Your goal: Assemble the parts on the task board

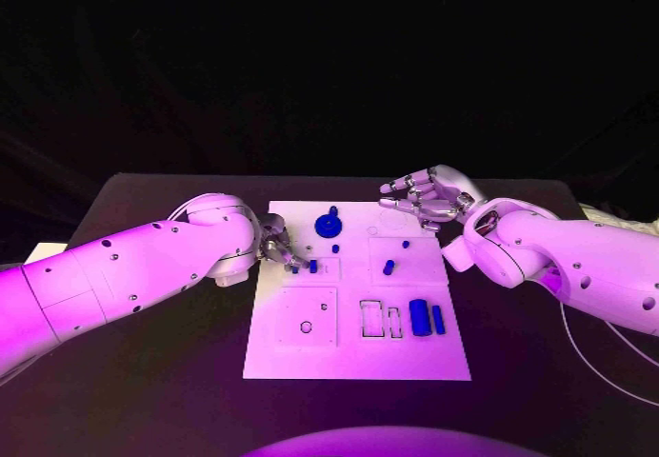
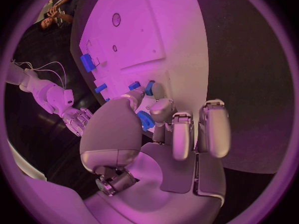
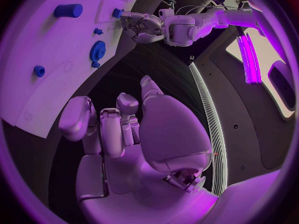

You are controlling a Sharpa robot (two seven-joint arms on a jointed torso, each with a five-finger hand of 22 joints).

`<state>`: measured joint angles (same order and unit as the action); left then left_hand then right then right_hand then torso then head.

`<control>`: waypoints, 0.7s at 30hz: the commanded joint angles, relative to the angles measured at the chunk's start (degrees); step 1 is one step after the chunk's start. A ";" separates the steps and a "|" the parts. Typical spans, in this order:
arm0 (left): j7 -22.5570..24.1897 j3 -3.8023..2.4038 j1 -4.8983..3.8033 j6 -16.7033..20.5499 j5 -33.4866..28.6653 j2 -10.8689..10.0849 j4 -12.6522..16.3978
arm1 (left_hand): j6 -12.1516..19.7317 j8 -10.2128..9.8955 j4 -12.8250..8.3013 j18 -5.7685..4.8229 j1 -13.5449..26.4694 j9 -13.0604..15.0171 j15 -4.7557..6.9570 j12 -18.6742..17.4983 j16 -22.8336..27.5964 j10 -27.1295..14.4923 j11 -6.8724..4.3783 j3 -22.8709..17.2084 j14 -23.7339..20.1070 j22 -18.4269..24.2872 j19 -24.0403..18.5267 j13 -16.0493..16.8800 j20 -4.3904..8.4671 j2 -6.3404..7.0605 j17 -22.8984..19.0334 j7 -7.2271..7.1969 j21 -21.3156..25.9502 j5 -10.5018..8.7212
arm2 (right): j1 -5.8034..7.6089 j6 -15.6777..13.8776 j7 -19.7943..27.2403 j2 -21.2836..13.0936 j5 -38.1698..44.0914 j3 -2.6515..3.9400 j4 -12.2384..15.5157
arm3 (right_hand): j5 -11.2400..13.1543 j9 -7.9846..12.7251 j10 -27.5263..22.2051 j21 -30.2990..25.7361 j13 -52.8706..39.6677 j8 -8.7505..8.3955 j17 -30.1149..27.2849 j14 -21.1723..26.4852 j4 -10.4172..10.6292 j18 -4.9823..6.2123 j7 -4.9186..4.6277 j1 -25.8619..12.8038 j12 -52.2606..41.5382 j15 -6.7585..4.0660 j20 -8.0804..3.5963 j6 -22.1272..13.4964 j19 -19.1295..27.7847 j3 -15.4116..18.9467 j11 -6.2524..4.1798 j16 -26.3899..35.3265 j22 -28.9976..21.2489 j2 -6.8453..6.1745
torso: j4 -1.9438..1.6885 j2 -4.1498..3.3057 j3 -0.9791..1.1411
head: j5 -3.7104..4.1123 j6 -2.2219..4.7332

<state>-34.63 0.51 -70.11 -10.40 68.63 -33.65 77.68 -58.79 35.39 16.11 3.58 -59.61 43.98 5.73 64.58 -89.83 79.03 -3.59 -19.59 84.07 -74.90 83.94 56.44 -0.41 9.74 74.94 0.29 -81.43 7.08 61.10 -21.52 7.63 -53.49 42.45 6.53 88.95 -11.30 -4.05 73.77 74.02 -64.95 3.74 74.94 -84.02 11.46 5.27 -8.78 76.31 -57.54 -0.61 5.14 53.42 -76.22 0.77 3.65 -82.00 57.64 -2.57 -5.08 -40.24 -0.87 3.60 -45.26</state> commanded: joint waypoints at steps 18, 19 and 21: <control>6.89 -1.13 -0.73 11.80 -8.76 -3.21 2.21 | 3.72 -2.82 0.49 0.45 0.22 -0.80 -0.22 -10.66 -0.17 -6.62 1.28 6.52 5.93 0.41 -2.10 -12.65 -0.35 -1.43 15.06 1.34 4.55 -0.05 | -0.04 1.02 0.25 0.07 0.23 -0.01 -0.13 | -0.35 -0.06 -0.43 -0.35 0.06 0.13 1.96 -3.09 -0.06 0.88 -0.09 0.05 0.36 -0.16 0.02 0.23 0.35 0.34 0.08 0.19 -0.06 0.50 | -0.12 0.06 -0.08 | 0.50 0.01; 7.80 -1.15 -0.78 13.13 -10.00 -3.39 2.30 | 4.77 -3.65 0.45 0.79 0.20 -1.31 -0.65 -14.74 -0.17 -9.36 1.80 7.95 5.93 1.85 -2.93 -17.22 -0.67 -1.55 15.06 1.93 5.93 -0.10 | -0.04 1.03 0.24 0.08 0.23 -0.01 -0.15 | -0.35 -0.06 -0.43 -0.35 0.06 0.13 1.96 -3.09 -0.06 0.88 -0.09 0.05 0.36 -0.16 0.02 0.23 0.35 0.34 0.08 0.19 -0.06 0.50 | -0.11 0.04 -0.09 | 0.52 0.03; 9.10 -1.18 -0.85 14.96 -11.91 -3.70 2.39 | 5.97 -4.61 0.52 1.30 0.31 -1.98 -1.15 -17.07 0.45 -11.35 2.47 9.96 5.64 3.93 -4.12 -19.54 -1.11 -1.88 14.04 2.61 7.96 -0.15 | -0.04 1.04 0.24 0.09 0.23 -0.01 -0.18 | -0.35 -0.06 -0.43 -0.35 0.06 0.13 1.96 -3.09 -0.06 0.88 -0.09 0.05 0.36 -0.16 0.02 0.23 0.35 0.34 0.08 0.19 -0.06 0.50 | -0.07 0.03 -0.13 | 0.54 0.06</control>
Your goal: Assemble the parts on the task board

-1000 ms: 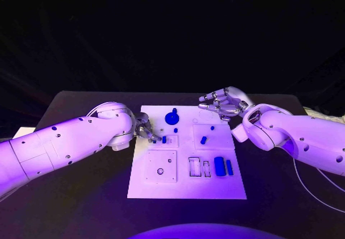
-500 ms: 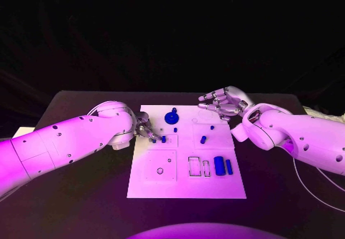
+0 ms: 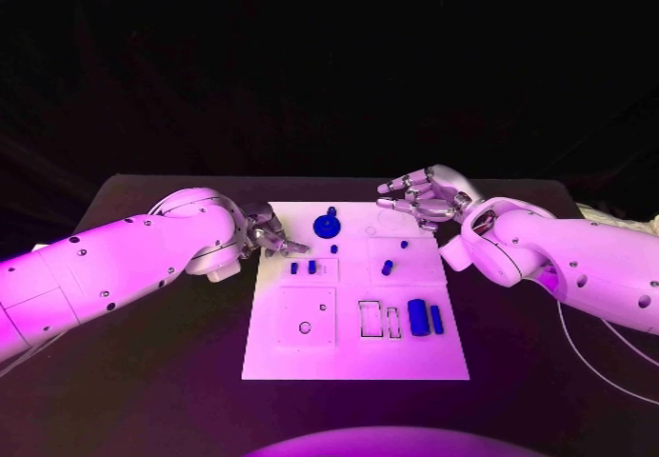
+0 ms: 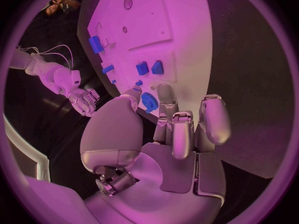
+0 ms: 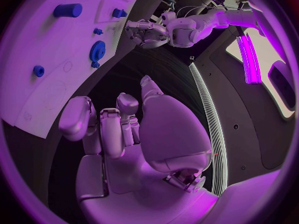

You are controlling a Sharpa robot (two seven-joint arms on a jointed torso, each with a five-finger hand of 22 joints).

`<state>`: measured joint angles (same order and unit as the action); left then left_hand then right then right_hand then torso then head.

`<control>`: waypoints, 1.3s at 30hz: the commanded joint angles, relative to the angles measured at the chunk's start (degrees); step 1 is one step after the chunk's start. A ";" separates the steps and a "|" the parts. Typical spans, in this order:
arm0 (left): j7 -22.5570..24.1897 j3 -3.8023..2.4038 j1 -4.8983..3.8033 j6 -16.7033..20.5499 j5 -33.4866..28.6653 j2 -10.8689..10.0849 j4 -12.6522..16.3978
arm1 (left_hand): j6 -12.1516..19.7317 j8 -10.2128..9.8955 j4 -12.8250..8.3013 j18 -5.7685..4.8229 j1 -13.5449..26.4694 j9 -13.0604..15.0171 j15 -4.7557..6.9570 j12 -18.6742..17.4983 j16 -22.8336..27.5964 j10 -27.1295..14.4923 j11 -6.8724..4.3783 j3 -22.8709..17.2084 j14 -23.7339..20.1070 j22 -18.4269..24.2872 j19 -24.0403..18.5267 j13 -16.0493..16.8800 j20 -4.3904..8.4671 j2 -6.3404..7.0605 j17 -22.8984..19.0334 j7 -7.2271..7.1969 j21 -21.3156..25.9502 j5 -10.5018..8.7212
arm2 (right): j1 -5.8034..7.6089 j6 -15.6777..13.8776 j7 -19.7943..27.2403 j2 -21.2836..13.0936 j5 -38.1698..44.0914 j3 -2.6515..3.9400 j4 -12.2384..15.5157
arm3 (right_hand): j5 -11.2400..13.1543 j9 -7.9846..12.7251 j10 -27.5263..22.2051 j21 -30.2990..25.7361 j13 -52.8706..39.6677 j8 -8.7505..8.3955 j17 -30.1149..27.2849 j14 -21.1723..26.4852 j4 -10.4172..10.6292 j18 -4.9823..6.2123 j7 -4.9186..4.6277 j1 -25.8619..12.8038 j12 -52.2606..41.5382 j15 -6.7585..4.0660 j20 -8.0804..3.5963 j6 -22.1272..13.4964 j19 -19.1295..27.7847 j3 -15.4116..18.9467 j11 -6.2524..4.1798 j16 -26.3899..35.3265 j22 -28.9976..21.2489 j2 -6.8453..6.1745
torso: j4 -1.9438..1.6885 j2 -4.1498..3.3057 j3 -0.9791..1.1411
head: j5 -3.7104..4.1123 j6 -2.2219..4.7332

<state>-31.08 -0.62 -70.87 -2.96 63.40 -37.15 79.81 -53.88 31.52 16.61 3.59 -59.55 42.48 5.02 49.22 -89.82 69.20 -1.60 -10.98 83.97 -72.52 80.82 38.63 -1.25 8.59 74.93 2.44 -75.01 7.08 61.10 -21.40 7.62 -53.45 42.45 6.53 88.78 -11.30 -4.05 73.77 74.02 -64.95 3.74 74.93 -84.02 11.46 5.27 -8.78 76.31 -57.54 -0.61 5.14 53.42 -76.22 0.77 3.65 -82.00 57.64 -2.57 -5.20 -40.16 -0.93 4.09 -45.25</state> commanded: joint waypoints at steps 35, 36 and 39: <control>34.19 2.37 2.86 10.51 23.15 8.45 -8.87 | -1.57 -21.89 -11.20 5.14 -23.85 -30.23 -4.94 -31.94 17.06 -11.62 6.52 -8.98 0.85 22.88 -4.70 -33.18 -4.39 2.68 -10.34 5.44 25.08 -0.17 | -0.22 1.08 0.39 0.58 0.23 -0.04 -0.24 | -0.41 -0.06 -0.47 -0.46 0.18 0.13 1.90 -3.08 -0.06 0.90 -0.08 0.03 0.45 -0.17 0.02 0.24 0.39 0.45 0.08 0.26 -0.24 0.57 | 0.34 -0.23 -0.12 | 0.73 1.54; 33.74 2.38 2.87 10.27 23.70 8.74 -9.06 | -1.79 -22.05 -11.20 4.89 -23.67 -30.48 -4.88 -32.09 16.32 -11.28 6.49 -9.05 1.13 21.70 -4.01 -33.42 -4.35 2.69 -9.60 5.45 23.84 -0.19 | -0.22 1.08 0.39 0.60 0.23 -0.04 -0.24 | -0.41 -0.06 -0.47 -0.46 0.18 0.13 1.90 -3.08 -0.06 0.90 -0.08 0.03 0.45 -0.17 0.02 0.24 0.39 0.45 0.08 0.26 -0.24 0.57 | 0.36 -0.23 -0.11 | 0.74 1.55; 32.13 2.41 2.90 10.06 24.96 9.60 -9.67 | -2.37 -22.34 -11.29 4.50 -23.54 -30.95 -4.72 -32.38 15.43 -10.42 6.35 -9.45 1.53 19.60 -2.77 -33.92 -4.22 2.53 -8.90 5.39 21.66 -0.19 | -0.22 1.09 0.39 0.66 0.23 -0.04 -0.23 | -0.41 -0.06 -0.47 -0.46 0.18 0.13 1.90 -3.08 -0.06 0.90 -0.08 0.03 0.45 -0.17 0.02 0.24 0.39 0.45 0.08 0.26 -0.24 0.57 | 0.37 -0.24 -0.13 | 0.75 1.59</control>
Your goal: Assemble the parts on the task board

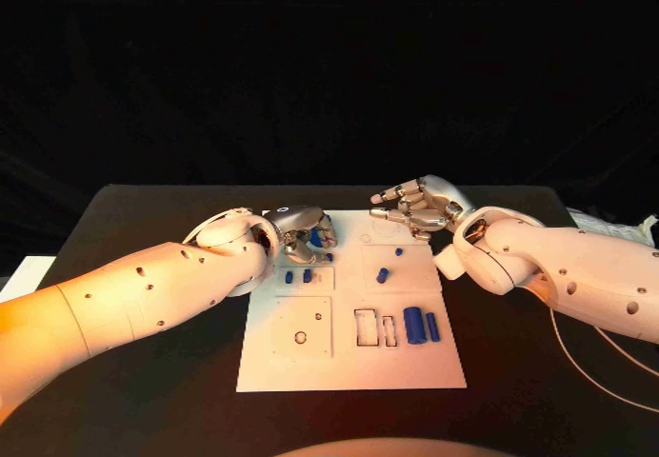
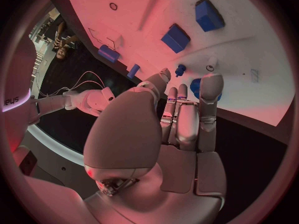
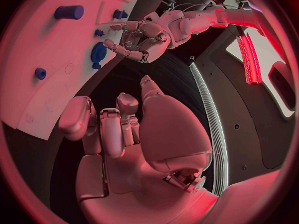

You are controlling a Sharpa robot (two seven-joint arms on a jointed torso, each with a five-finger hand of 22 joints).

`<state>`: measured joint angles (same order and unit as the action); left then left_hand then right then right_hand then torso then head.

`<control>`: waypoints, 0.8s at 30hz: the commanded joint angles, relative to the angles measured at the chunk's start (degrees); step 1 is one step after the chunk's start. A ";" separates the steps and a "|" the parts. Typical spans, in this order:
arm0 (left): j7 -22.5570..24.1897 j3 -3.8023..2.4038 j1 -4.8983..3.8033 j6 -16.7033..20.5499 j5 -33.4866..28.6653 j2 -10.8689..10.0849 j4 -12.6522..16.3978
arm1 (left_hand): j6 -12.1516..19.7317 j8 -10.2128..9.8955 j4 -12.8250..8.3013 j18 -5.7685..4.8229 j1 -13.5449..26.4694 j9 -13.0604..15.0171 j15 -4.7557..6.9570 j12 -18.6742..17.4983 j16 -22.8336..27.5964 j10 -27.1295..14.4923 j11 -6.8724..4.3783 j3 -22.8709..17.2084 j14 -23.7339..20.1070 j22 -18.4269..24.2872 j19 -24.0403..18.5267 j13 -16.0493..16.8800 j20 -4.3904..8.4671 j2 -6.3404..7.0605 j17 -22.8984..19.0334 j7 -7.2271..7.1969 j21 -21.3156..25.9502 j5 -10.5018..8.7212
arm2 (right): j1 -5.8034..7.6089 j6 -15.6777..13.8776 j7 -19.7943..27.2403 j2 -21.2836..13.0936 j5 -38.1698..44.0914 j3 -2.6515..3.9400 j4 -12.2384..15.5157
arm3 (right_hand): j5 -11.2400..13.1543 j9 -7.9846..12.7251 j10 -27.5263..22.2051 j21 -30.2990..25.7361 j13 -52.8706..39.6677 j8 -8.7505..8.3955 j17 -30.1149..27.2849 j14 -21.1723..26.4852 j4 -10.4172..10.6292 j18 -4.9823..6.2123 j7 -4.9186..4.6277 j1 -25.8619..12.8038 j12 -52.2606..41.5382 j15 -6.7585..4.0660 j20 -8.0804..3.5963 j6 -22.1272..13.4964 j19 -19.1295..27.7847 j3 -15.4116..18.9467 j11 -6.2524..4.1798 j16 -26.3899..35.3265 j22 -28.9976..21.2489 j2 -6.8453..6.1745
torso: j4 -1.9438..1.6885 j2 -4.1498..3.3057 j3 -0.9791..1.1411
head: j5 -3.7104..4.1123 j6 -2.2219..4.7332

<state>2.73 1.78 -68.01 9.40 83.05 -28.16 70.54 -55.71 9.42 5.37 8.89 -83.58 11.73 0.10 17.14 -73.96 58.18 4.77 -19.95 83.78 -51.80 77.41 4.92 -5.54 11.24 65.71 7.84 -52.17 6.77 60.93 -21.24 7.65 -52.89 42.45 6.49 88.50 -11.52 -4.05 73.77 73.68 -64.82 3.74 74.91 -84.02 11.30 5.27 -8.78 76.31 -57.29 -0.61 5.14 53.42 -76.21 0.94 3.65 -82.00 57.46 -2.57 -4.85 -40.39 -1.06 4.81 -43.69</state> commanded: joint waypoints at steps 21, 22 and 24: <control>-8.44 0.00 0.07 -5.24 8.97 4.45 -3.62 | -3.45 -0.72 -0.74 -2.03 0.47 -1.44 0.87 -1.62 0.43 4.61 -0.75 -3.91 1.74 -7.58 3.60 -1.13 0.74 -0.92 -2.94 -0.42 -7.64 0.16 | -0.06 0.98 0.35 0.27 0.23 0.00 0.18 | -0.18 -0.06 -0.48 -0.12 0.05 0.13 1.91 -3.08 0.10 0.90 -0.08 0.03 0.20 -0.17 0.02 0.24 0.39 0.29 0.08 0.26 -0.05 0.57 | -0.02 0.01 0.05 | 0.30 -0.11; -8.61 0.00 0.07 -5.41 9.07 4.55 -3.70 | -3.65 -0.74 -0.80 -2.05 0.52 -1.51 0.90 -1.74 0.43 4.84 -0.79 -4.17 1.73 -7.76 3.65 -1.14 0.78 -0.95 -3.07 -0.44 -7.79 0.15 | -0.06 0.98 0.34 0.27 0.23 0.00 0.19 | -0.18 -0.06 -0.48 -0.12 0.05 0.13 1.91 -3.08 0.10 0.90 -0.08 0.03 0.20 -0.17 0.02 0.24 0.39 0.29 0.08 0.26 -0.05 0.57 | -0.01 -0.01 0.04 | 0.28 -0.12; -8.85 0.00 0.07 -5.76 9.22 4.78 -3.85 | -3.75 -0.75 -0.80 -2.07 0.59 -1.54 0.90 -1.78 0.42 4.96 -0.81 -4.28 1.72 -7.84 3.68 -1.14 0.80 -0.97 -3.12 -0.45 -7.87 0.15 | -0.06 0.99 0.33 0.27 0.23 0.00 0.21 | -0.18 -0.06 -0.48 -0.12 0.05 0.13 1.91 -3.08 0.10 0.90 -0.08 0.03 0.20 -0.17 0.02 0.24 0.39 0.29 0.08 0.26 -0.05 0.57 | -0.05 0.03 0.05 | 0.32 -0.15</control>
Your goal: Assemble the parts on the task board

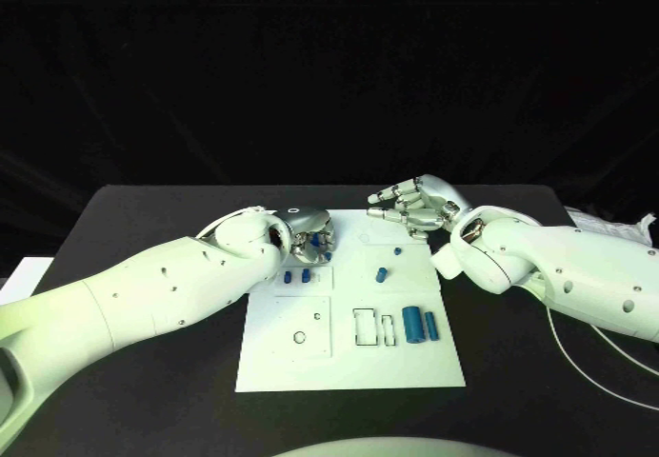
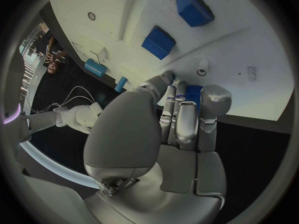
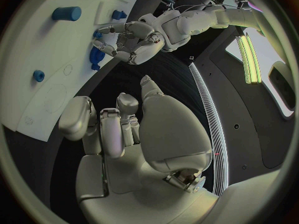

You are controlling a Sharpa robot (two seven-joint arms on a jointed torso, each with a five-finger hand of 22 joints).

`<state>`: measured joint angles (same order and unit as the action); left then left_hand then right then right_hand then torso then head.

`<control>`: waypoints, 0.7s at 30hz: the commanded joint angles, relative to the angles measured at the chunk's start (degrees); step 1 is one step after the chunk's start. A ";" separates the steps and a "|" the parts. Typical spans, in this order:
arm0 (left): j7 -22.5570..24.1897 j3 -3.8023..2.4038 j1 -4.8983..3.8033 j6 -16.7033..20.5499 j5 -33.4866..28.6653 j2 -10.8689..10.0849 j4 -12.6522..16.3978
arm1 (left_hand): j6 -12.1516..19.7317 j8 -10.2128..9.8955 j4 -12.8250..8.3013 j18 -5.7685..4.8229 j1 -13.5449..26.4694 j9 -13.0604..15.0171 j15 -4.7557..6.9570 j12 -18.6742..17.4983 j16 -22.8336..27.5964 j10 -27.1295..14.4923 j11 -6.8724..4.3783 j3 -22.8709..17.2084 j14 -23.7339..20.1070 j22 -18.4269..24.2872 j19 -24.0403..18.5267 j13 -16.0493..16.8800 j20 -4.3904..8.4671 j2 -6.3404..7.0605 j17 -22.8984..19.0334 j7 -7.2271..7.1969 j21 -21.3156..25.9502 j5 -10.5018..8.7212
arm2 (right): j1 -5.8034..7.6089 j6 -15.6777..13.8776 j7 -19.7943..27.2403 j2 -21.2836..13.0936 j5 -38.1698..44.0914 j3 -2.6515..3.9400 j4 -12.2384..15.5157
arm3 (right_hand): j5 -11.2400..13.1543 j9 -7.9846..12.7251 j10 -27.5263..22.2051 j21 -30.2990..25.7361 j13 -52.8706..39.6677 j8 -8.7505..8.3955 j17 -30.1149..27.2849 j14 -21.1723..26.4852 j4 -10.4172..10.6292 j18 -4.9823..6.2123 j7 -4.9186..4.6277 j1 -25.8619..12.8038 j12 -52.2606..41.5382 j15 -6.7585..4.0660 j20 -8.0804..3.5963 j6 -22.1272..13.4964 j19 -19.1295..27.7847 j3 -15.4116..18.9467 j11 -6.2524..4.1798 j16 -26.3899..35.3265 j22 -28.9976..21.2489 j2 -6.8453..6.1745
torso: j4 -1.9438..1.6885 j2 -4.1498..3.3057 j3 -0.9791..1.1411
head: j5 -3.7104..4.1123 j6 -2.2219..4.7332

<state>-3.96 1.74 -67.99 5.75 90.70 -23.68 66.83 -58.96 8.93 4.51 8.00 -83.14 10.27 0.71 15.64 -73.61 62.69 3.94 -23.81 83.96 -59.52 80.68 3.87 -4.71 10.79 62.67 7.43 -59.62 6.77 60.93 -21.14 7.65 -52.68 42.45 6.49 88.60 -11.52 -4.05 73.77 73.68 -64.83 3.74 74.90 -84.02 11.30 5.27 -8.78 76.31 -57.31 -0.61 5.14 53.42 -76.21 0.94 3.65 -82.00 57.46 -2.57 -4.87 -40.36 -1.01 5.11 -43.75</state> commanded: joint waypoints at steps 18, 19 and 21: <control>-0.66 0.07 0.08 -3.22 0.82 0.94 -0.15 | -3.85 0.03 -1.15 -1.68 0.68 -0.40 1.10 -1.14 -0.09 4.68 -1.00 -2.57 1.48 -3.03 1.09 0.21 0.65 -0.93 -1.36 -0.84 -3.03 0.07 | -0.05 1.06 0.32 0.02 0.23 0.00 0.23 | -0.24 -0.06 -0.47 -0.15 0.07 0.14 2.00 -3.11 0.04 0.90 -0.08 0.12 0.19 -0.18 0.01 0.25 0.36 0.34 0.07 0.23 -0.06 0.70 | -0.07 0.09 0.00 | 0.01 -0.39; -0.54 0.07 0.08 -3.15 0.66 0.93 -0.13 | -4.00 0.02 -1.26 -1.71 0.68 -0.42 1.14 -1.24 -0.10 4.88 -1.03 -2.69 1.48 -3.19 1.12 0.22 0.68 -0.96 -1.44 -0.87 -3.17 0.07 | -0.05 1.06 0.31 0.02 0.23 0.00 0.23 | -0.24 -0.06 -0.47 -0.15 0.07 0.14 2.00 -3.11 0.04 0.90 -0.08 0.12 0.19 -0.18 0.01 0.25 0.36 0.34 0.07 0.23 -0.06 0.70 | -0.08 0.08 0.00 | 0.01 -0.41; -0.33 0.07 0.08 -2.95 0.45 0.92 -0.08 | -4.24 0.00 -1.45 -1.76 0.69 -0.46 1.18 -1.40 -0.06 5.19 -1.09 -2.88 1.45 -3.45 1.17 0.24 0.74 -1.00 -1.65 -0.89 -3.39 0.06 | -0.05 1.07 0.30 0.00 0.23 0.00 0.24 | -0.24 -0.06 -0.47 -0.15 0.07 0.14 2.00 -3.11 0.04 0.90 -0.08 0.12 0.19 -0.18 0.01 0.25 0.36 0.34 0.07 0.23 -0.06 0.70 | -0.11 0.07 0.00 | 0.01 -0.40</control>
<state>-4.97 1.69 -68.08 4.31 91.52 -22.89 66.63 -62.95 8.92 2.89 7.14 -82.66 9.88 1.54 14.42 -73.61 67.49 2.84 -26.36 83.98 -62.96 81.50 4.06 -3.90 10.32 61.04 6.52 -62.93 6.77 60.93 -20.99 7.65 -52.72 42.45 6.49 88.72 -11.52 -4.05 73.77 73.68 -64.84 3.74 74.94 -84.02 11.30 5.27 -8.78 76.54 -57.31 -0.61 5.14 53.42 -76.22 0.94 3.65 -82.00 57.46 -2.34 -4.97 -40.26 -0.99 5.13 -44.14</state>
